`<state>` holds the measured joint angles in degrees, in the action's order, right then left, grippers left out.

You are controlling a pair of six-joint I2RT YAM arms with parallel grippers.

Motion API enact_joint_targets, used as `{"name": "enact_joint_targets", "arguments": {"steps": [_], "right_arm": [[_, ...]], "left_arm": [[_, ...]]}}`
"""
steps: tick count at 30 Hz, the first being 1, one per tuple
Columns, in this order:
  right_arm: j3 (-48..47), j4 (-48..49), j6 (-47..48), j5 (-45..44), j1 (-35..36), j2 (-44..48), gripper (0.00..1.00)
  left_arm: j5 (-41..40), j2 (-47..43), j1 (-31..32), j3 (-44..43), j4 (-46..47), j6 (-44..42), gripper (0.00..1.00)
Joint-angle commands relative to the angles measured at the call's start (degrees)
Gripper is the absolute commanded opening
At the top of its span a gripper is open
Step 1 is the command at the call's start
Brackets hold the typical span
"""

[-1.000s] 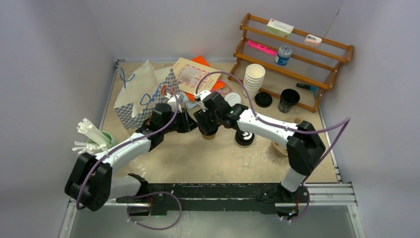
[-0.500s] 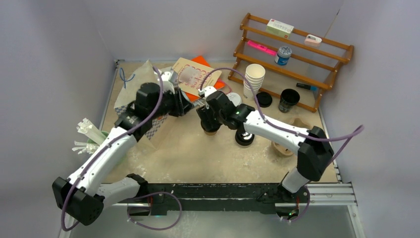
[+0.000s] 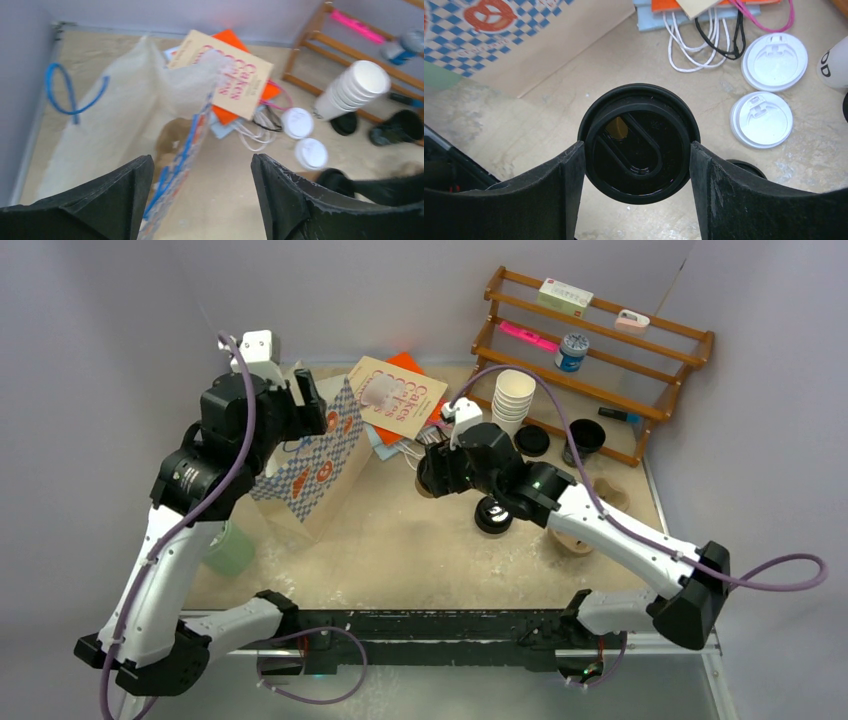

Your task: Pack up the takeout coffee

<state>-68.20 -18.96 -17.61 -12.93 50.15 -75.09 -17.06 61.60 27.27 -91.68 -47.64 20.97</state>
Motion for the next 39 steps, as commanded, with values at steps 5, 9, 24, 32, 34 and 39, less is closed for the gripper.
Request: {"name": "enact_joint_targets", "arguments": {"steps": [5, 9, 24, 32, 34, 39], "right_arm": [[-1.88, -1.68, -0.67, 1.15, 0.21, 4.59, 0.56], [-3.13, -3.10, 0.44, 2.57, 0.18, 5.35, 0.55], [-3.33, -4.62, 0.96, 5.24, 0.19, 7.64, 0.55], [-5.81, -7.87, -0.29, 5.25, 0.20, 8.74, 0.53], [-6.77, -8.70, -0.12, 4.57, 0.20, 8.72, 0.53], [-8.73, -10.50, -0.55, 0.81, 0.16, 8.46, 0.52]], "left_arm": [[-18.61, 1.90, -4.42, -1.27, -6.61, -4.22, 0.54], [-7.06, 2.78, -15.59, 2.42, -2.84, -5.45, 0.66], [23.83, 13.81, -37.90, 10.82, 6.06, -8.28, 0.68], [36.02, 10.64, -37.62, 12.51, 1.35, -5.78, 0.00], [37.01, 7.57, -37.38, 13.20, 0.00, -4.80, 0.00], [44.16, 1.50, -34.50, 15.69, -1.60, 0.70, 0.00]]}}
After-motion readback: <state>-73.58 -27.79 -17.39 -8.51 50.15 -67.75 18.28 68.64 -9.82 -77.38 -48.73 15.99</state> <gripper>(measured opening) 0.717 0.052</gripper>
